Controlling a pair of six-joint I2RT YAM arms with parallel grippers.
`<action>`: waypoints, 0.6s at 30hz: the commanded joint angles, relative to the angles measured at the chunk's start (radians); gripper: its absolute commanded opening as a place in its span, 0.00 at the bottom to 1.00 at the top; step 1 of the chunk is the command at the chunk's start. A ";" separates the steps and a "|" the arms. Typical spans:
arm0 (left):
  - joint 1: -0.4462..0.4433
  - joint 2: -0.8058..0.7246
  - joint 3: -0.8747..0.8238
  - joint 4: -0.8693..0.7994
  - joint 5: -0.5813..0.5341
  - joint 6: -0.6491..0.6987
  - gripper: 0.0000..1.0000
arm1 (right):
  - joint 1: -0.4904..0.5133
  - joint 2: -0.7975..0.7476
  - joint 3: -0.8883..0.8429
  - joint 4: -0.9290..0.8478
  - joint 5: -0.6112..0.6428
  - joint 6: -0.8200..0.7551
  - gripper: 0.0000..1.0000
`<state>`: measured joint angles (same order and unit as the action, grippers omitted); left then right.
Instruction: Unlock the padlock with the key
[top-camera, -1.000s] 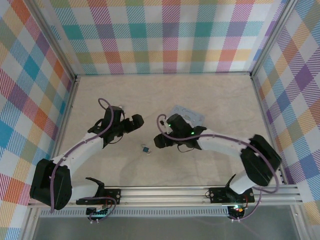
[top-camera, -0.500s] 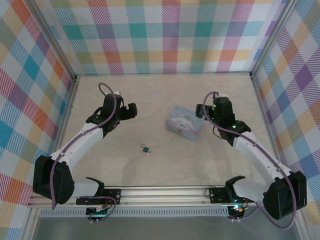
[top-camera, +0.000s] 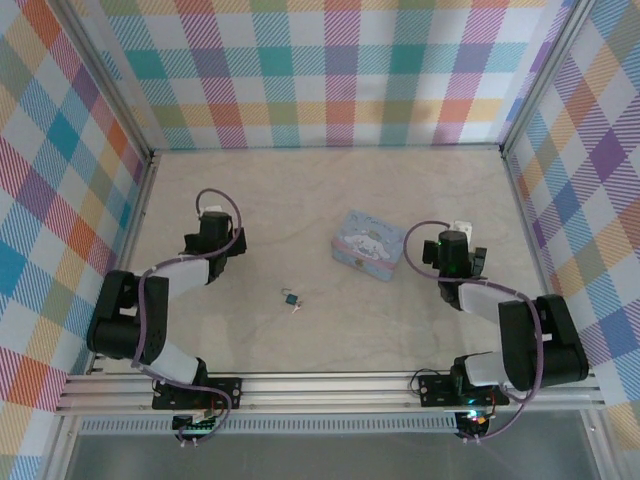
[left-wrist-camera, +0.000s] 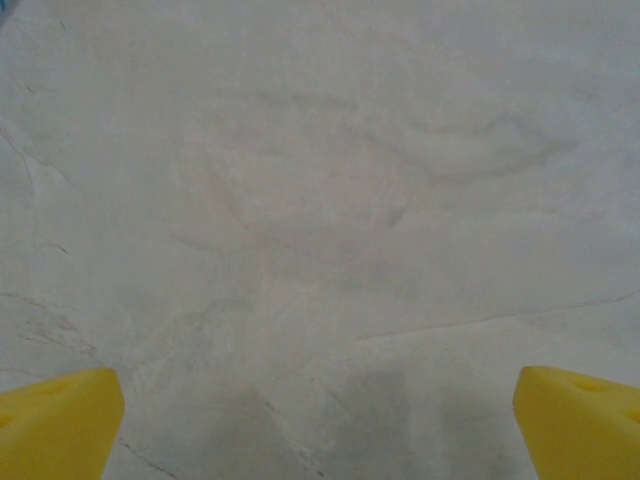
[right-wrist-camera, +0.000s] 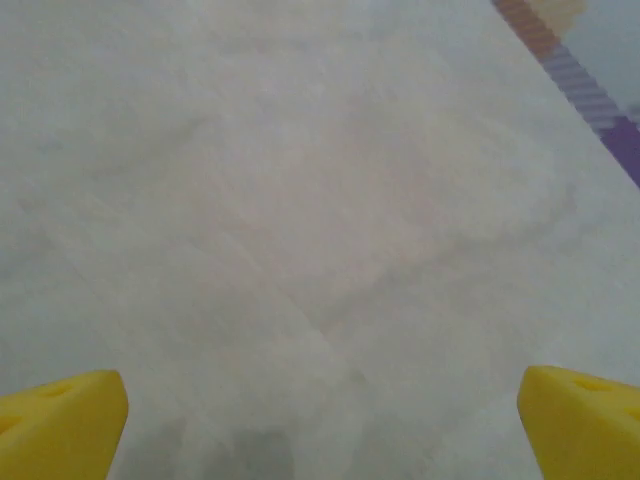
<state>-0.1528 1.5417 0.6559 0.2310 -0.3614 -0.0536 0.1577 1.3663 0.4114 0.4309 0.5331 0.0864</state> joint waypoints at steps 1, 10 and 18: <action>0.021 0.002 -0.072 0.280 0.039 0.070 1.00 | -0.051 0.033 -0.022 0.321 -0.162 -0.050 1.00; 0.048 -0.003 -0.149 0.405 0.139 0.075 1.00 | -0.103 0.166 -0.029 0.453 -0.346 -0.058 1.00; 0.047 0.026 -0.255 0.621 0.092 0.056 1.00 | -0.118 0.170 -0.010 0.421 -0.386 -0.051 1.00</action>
<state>-0.1093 1.5696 0.3840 0.7643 -0.2554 -0.0029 0.0544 1.5402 0.3756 0.8299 0.1913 0.0364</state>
